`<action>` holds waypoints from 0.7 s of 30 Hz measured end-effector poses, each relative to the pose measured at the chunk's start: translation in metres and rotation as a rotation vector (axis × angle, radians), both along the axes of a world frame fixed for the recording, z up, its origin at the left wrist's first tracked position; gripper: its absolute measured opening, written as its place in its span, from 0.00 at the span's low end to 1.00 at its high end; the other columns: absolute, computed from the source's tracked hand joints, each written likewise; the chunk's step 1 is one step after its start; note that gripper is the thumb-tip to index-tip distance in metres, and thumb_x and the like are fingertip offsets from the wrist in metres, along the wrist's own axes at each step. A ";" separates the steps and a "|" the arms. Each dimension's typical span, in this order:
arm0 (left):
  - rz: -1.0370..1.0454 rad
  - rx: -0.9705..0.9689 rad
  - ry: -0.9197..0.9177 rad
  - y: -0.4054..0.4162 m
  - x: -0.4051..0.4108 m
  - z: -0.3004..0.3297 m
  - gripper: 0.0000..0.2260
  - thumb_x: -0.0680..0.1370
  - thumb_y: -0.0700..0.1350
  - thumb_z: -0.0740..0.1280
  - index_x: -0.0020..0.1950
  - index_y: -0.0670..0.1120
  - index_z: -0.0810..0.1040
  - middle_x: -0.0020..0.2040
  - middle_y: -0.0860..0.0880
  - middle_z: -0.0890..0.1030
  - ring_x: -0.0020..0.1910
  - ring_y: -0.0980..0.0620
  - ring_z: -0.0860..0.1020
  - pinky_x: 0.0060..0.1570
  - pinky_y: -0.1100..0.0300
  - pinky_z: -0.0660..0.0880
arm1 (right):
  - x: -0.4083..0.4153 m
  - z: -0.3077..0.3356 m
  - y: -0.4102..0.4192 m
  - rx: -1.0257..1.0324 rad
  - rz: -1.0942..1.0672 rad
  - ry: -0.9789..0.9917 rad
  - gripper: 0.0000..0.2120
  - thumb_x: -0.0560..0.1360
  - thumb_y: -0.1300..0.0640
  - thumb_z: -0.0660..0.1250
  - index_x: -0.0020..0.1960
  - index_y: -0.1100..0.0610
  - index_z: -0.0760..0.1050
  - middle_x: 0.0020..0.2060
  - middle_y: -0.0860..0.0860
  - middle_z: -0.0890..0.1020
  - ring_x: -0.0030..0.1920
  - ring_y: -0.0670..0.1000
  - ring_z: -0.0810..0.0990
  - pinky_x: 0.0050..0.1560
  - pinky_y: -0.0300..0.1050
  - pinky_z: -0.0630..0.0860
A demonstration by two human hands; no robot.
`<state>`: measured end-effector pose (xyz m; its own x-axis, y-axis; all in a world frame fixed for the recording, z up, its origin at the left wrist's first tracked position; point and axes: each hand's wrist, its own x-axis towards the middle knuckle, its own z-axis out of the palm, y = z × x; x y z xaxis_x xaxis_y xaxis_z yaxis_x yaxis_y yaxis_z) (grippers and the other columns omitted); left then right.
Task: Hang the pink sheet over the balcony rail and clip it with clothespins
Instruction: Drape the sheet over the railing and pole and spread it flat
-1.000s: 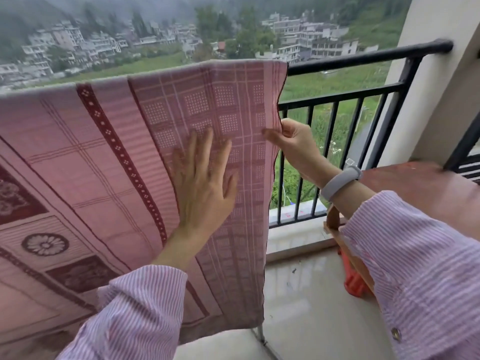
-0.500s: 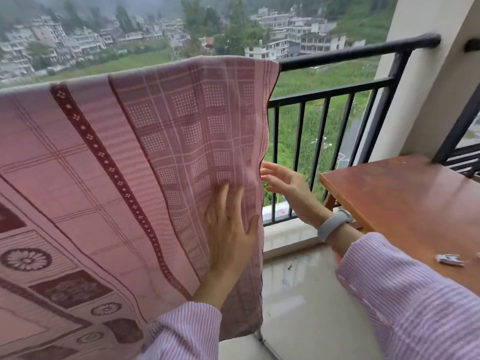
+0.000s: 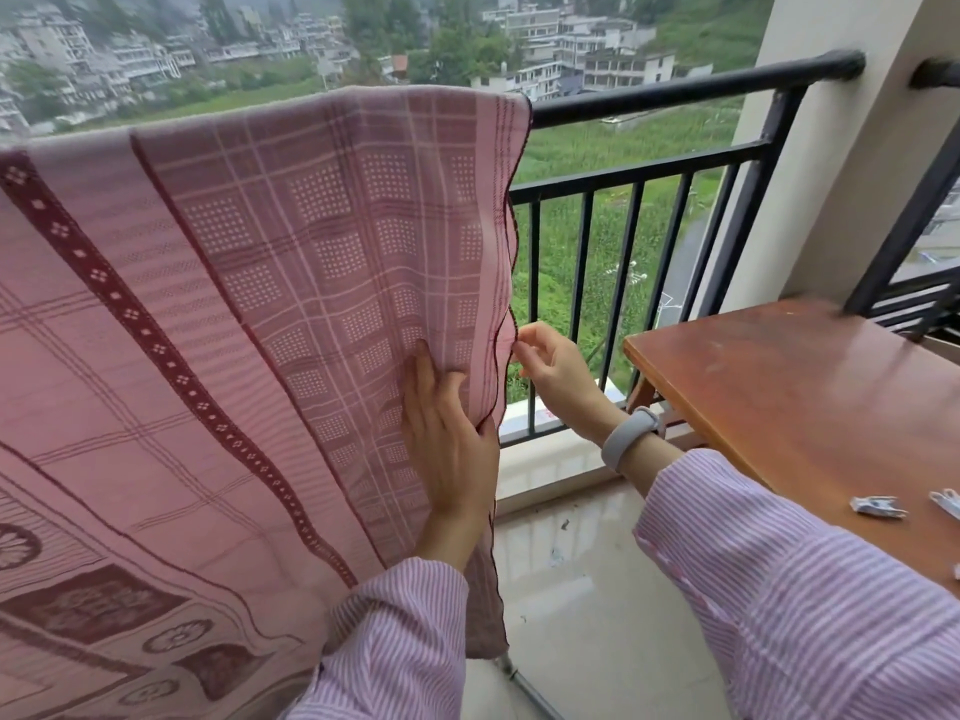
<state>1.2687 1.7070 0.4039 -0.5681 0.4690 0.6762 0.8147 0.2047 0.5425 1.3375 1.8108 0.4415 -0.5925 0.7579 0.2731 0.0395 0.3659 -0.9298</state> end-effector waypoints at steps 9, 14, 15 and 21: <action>-0.157 0.108 0.124 -0.010 0.023 0.002 0.07 0.75 0.42 0.63 0.45 0.41 0.80 0.41 0.45 0.80 0.40 0.51 0.76 0.37 0.58 0.73 | 0.028 0.019 0.008 0.056 0.016 0.095 0.09 0.77 0.69 0.57 0.43 0.58 0.71 0.39 0.55 0.79 0.41 0.49 0.79 0.48 0.41 0.79; -0.110 -0.080 0.064 -0.011 0.019 -0.018 0.14 0.75 0.42 0.59 0.58 0.43 0.76 0.54 0.44 0.79 0.52 0.46 0.77 0.50 0.55 0.76 | 0.031 -0.005 -0.003 0.039 -0.006 0.059 0.05 0.76 0.68 0.58 0.46 0.66 0.72 0.37 0.54 0.77 0.38 0.44 0.76 0.43 0.33 0.76; -0.125 -0.113 0.075 -0.014 0.022 -0.021 0.16 0.76 0.43 0.57 0.63 0.43 0.72 0.58 0.44 0.77 0.57 0.47 0.74 0.55 0.57 0.72 | 0.030 -0.009 -0.005 0.034 -0.017 0.066 0.04 0.76 0.66 0.59 0.46 0.64 0.73 0.37 0.51 0.77 0.38 0.43 0.76 0.44 0.33 0.75; -0.249 -0.245 0.062 -0.024 0.037 -0.045 0.22 0.76 0.44 0.55 0.70 0.42 0.62 0.70 0.44 0.65 0.70 0.49 0.60 0.69 0.57 0.58 | 0.052 -0.029 -0.006 -0.004 -0.070 -0.032 0.09 0.76 0.60 0.62 0.55 0.57 0.75 0.50 0.48 0.79 0.54 0.46 0.76 0.58 0.42 0.72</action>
<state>1.3055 1.6827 0.3591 -0.3771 0.7407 0.5560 0.8861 0.1138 0.4493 1.3895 1.8048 0.4125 -0.5461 0.7990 0.2516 0.0952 0.3577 -0.9290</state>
